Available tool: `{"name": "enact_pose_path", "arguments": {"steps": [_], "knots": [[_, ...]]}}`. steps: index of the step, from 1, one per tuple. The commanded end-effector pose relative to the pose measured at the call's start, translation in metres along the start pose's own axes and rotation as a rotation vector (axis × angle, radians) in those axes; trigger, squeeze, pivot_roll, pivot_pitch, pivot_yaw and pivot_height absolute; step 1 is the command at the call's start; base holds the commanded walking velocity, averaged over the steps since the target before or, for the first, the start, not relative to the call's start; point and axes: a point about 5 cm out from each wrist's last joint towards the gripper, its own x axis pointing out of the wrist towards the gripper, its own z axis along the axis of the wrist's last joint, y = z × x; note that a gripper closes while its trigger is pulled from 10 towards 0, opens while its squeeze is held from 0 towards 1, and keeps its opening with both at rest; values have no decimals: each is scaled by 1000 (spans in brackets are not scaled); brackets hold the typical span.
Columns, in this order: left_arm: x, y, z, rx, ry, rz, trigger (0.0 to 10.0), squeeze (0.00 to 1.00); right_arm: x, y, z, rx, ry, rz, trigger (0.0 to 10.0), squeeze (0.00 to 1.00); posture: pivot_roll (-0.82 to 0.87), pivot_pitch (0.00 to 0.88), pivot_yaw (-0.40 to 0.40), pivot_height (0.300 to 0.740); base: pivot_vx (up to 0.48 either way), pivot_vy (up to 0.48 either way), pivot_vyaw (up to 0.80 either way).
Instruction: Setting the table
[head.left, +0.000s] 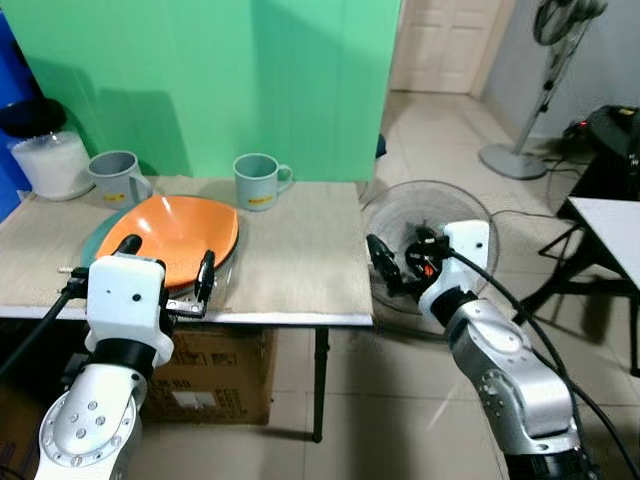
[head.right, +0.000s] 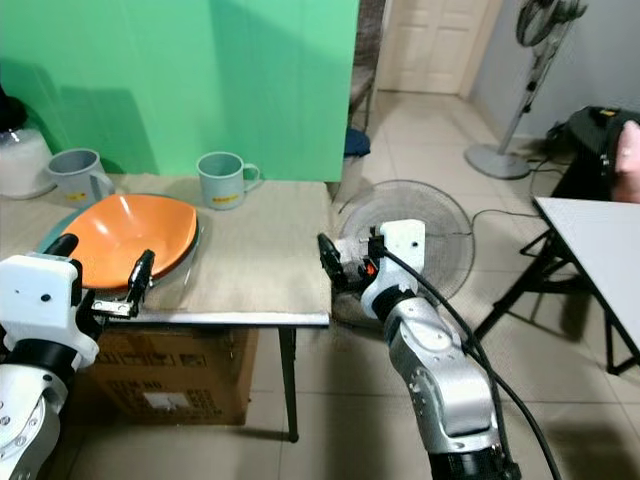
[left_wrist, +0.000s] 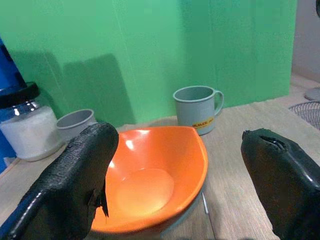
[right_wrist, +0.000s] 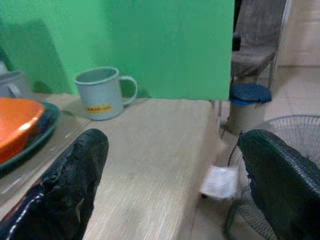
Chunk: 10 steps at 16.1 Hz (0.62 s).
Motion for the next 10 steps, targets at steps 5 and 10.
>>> {"name": "enact_pose_path", "arguments": {"steps": [5,10], "knots": [[0,-2,4,1,-11,-34,10000,0,10,7,11,-19,-36,60,10000,0,12,0,4,740,274,0,320],[-2,-3,4,7,-7,-46,10000,0,14,11,19,-2,-58,92,10000,0,17,0,1,740,277,0,123]]}}
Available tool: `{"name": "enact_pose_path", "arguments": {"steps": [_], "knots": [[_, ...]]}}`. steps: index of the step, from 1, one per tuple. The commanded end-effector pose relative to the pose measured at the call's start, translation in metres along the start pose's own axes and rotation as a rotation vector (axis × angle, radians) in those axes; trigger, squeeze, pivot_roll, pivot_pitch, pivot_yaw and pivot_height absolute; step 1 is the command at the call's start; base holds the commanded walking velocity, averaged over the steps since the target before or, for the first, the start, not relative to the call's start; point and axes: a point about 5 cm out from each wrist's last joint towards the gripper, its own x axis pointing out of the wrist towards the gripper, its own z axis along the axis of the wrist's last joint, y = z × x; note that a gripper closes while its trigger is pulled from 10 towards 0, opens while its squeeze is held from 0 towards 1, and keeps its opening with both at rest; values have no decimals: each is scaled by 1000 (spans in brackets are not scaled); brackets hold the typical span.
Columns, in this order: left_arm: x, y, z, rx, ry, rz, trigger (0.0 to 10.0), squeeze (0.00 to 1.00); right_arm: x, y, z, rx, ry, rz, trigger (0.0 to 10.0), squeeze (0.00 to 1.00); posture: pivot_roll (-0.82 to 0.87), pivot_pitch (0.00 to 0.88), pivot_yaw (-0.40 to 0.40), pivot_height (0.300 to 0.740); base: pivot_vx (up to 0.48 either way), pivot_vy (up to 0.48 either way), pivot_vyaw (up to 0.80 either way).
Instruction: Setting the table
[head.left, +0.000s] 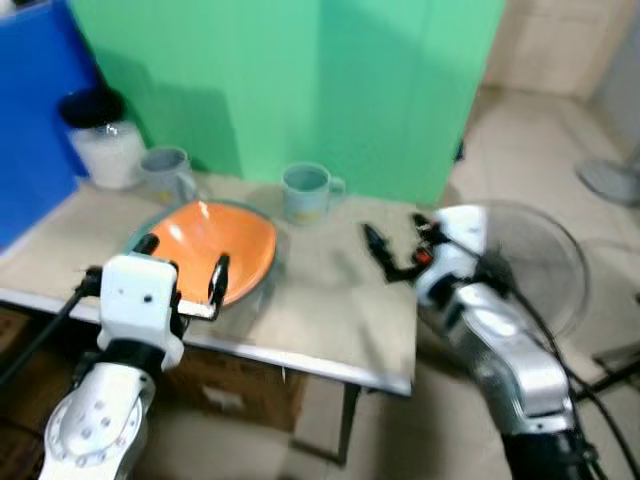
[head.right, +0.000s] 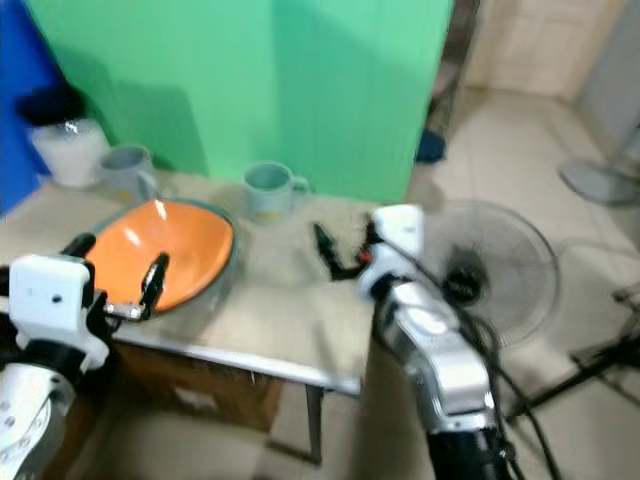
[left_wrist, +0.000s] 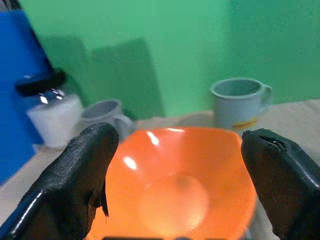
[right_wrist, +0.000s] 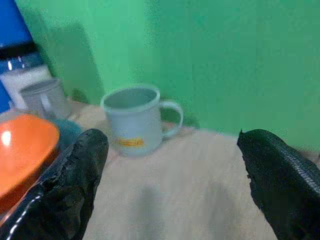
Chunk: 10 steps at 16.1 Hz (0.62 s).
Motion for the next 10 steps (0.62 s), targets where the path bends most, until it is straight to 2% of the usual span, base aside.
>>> {"name": "enact_pose_path", "arguments": {"steps": [1,4,5,6,8,10], "knots": [[-1,2,2,16,-2,1,10000,0,4,8,5,-1,-17,50,10000,0,17,0,1,740,0,0,0],[-2,-1,4,14,-8,-49,10000,0,9,8,11,-43,1,139,10000,0,22,0,-4,740,0,0,0],[-4,-3,4,13,-4,-93,10000,0,11,11,14,-41,8,215,10000,400,17,0,-4,740,0,0,0],[-5,-6,4,7,4,-147,10000,0,15,13,16,-50,25,275,10000,1000,15,0,-3,740,0,0,0],[-7,-9,4,-1,19,-216,10000,0,24,15,16,-87,56,321,10000,1000,15,0,-4,740,0,0,0],[-11,-15,4,-41,33,-346,10000,0,45,19,12,-153,69,345,10000,1000,14,0,-4,740,0,0,0]]}}
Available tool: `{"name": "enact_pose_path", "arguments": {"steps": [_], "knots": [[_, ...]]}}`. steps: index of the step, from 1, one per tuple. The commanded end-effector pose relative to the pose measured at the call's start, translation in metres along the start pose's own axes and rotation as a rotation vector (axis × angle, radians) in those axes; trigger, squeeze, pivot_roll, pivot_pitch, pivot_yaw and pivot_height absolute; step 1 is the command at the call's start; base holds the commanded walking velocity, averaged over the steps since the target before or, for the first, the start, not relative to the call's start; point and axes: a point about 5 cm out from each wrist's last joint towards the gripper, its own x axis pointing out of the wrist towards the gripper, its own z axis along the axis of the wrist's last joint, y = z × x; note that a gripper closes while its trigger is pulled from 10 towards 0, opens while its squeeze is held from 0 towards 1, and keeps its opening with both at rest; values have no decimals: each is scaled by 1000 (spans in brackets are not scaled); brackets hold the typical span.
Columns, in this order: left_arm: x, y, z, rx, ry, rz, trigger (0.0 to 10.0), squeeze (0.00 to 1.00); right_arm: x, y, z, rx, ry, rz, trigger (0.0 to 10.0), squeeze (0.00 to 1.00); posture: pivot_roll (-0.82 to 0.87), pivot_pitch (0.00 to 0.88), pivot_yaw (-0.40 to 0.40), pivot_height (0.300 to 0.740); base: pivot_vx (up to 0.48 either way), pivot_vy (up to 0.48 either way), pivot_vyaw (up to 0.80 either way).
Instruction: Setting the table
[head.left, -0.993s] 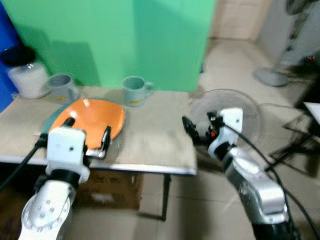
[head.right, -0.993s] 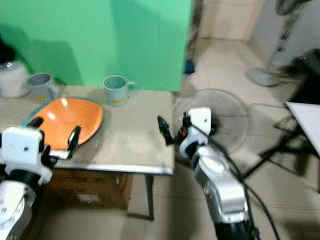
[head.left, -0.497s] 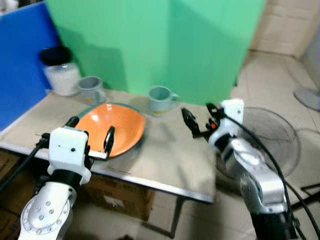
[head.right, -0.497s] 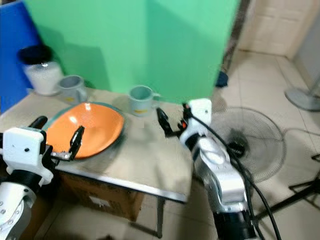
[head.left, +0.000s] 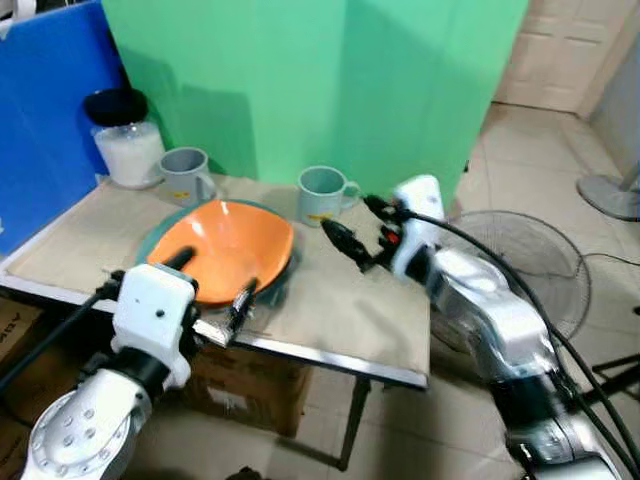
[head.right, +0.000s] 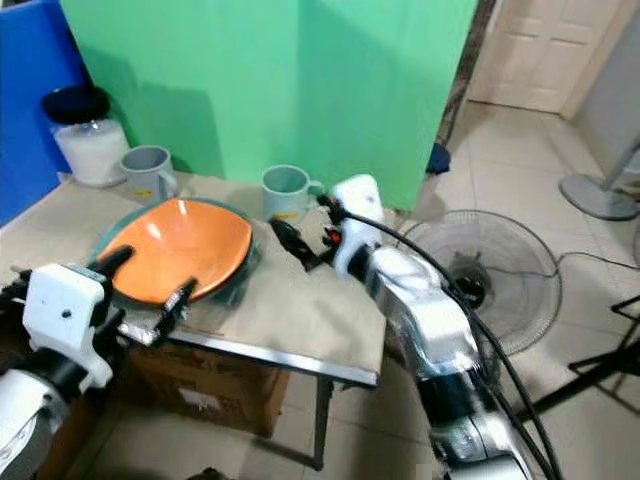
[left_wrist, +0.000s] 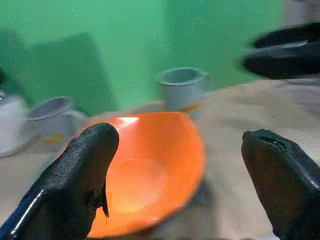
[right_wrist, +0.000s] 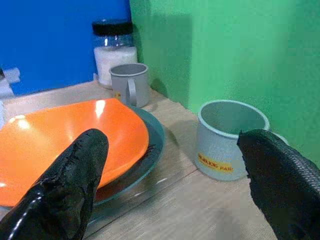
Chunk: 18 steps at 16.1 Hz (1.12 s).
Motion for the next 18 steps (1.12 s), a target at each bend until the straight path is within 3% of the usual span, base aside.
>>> {"name": "enact_pose_path", "arguments": {"steps": [1,6,9,13,18], "knots": [[-1,-7,1,-19,6,-87,10000,0,10,-3,-4,-28,14,-11,10000,1000,15,0,-3,740,0,0,0],[-1,-7,3,-13,11,-118,10000,0,47,-24,0,-40,43,-139,10000,1000,15,26,-15,740,0,0,0],[-4,-3,8,-8,-5,-99,10000,0,59,-31,5,12,48,-207,10000,1000,30,96,-29,740,0,0,0],[-16,-1,13,-21,-4,-56,10000,0,68,-27,7,48,62,-226,10000,1000,52,157,-38,740,0,0,0],[-22,-3,15,-43,2,-47,10000,0,77,-14,5,194,45,-209,10000,1000,64,193,-35,740,0,0,0]]}}
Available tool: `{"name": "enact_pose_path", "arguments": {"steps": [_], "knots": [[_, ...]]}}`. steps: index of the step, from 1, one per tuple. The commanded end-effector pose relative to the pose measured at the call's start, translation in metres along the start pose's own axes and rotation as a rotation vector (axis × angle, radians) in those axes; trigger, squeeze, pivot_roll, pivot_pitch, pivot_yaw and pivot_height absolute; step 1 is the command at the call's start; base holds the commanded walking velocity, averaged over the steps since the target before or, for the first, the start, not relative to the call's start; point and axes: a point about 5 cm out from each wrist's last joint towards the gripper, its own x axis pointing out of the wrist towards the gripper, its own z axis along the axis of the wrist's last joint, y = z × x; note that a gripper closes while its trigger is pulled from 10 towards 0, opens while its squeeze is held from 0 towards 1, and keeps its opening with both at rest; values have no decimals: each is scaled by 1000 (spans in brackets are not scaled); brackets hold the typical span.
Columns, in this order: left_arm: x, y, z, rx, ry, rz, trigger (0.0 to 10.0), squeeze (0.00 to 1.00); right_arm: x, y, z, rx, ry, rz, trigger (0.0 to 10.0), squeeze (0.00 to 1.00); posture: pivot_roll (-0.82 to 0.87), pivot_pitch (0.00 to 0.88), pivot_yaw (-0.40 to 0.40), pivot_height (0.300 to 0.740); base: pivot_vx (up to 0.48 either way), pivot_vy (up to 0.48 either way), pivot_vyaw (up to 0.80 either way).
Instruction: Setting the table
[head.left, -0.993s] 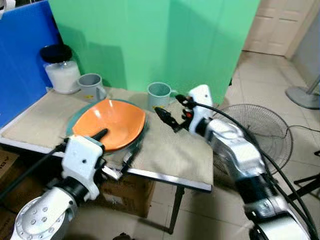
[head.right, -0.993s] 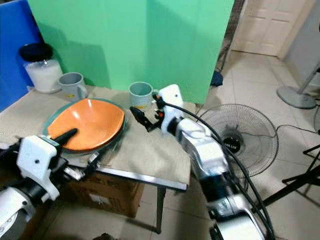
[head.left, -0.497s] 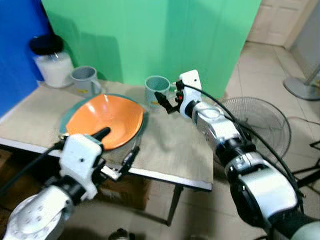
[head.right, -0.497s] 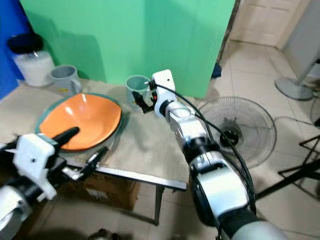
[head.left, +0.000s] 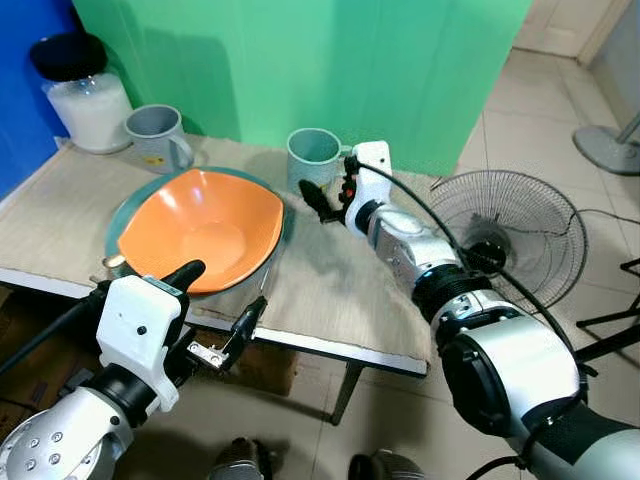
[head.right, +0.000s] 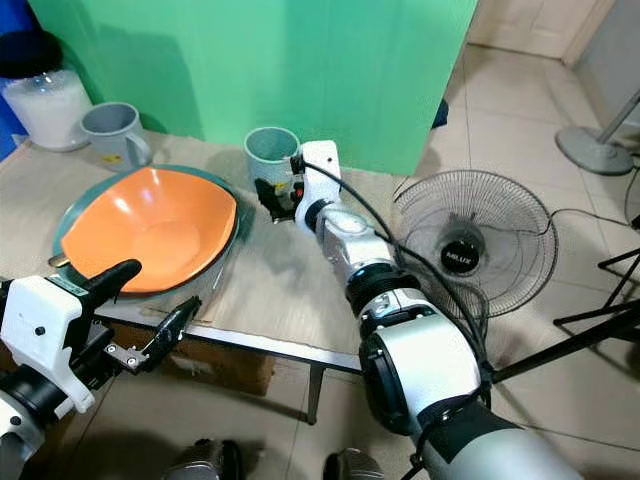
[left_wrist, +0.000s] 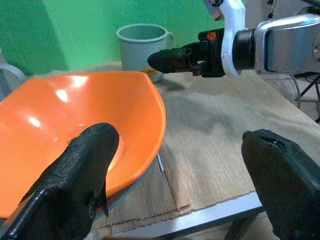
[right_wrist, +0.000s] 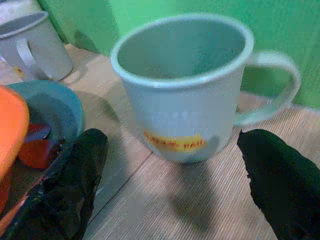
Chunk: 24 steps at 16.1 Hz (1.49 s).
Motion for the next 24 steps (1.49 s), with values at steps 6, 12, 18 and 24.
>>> {"name": "enact_pose_path", "arguments": {"steps": [6,12,18,24], "knots": [[-5,-3,6,-5,-9,-3,10000,0,8,25,11,100,-83,62,10000,0,70,212,-28,740,0,0,0],[-3,-3,6,-11,-11,3,10000,0,8,40,11,114,-127,233,10000,0,70,196,-32,740,0,0,0],[4,2,8,-5,-37,-14,10000,0,-1,39,14,108,-154,496,10000,0,59,146,-20,740,0,0,0],[35,26,4,-10,-68,265,10000,0,-33,-14,41,99,-376,403,10000,0,9,33,21,740,0,0,0]]}}
